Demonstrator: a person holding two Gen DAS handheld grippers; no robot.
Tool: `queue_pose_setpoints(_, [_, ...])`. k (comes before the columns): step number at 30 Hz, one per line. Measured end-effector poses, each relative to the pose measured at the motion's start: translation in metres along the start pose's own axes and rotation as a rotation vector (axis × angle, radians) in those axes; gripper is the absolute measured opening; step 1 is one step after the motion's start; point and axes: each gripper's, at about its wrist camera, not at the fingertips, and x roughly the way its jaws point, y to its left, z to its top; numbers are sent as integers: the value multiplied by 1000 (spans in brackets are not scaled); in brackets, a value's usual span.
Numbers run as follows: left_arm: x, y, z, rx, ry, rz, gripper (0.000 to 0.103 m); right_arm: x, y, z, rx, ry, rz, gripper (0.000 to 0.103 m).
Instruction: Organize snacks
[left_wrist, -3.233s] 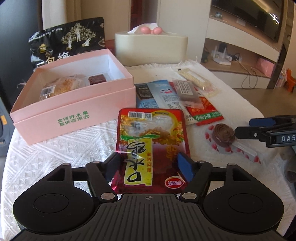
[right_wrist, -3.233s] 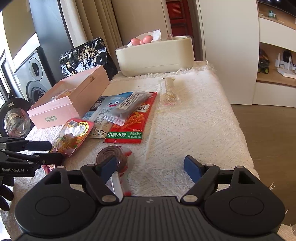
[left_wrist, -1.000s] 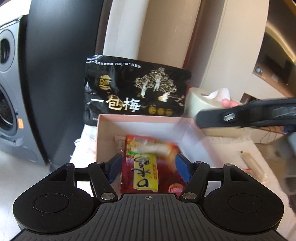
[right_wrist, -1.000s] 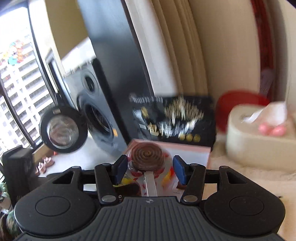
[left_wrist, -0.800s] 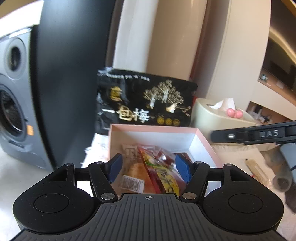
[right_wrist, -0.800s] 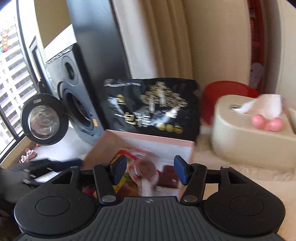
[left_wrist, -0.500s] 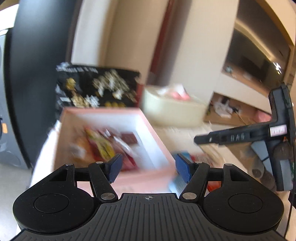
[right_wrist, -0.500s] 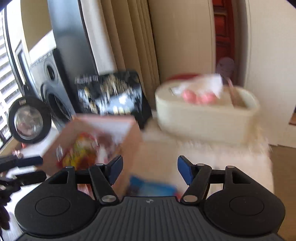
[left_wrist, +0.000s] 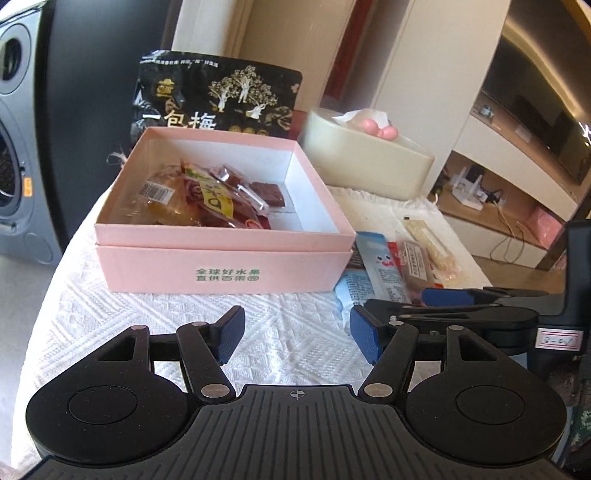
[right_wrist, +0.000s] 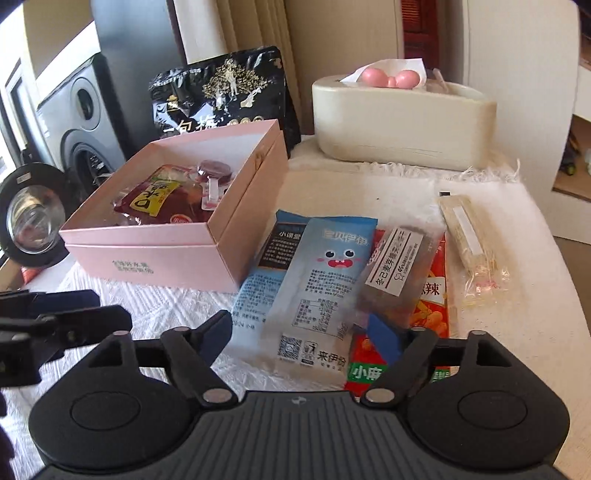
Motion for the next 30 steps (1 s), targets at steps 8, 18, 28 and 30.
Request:
queue_pose_setpoints(8, [1,8,-5,-30,33,11,68,-50,-29,16,-100,-142,-81,82])
queue_pose_setpoints(18, [18,-26,-9,64,90,-68,66,11,-133,63,146,-16,-77,69])
queue_pose_setpoints(28, [44,-90,19,213,75,-184,65,6,-151,36,146,61,8,29])
queue_pose_setpoints(30, [60,-109,29,265,67,-193,65,-7,-151,26,128,58,24,29])
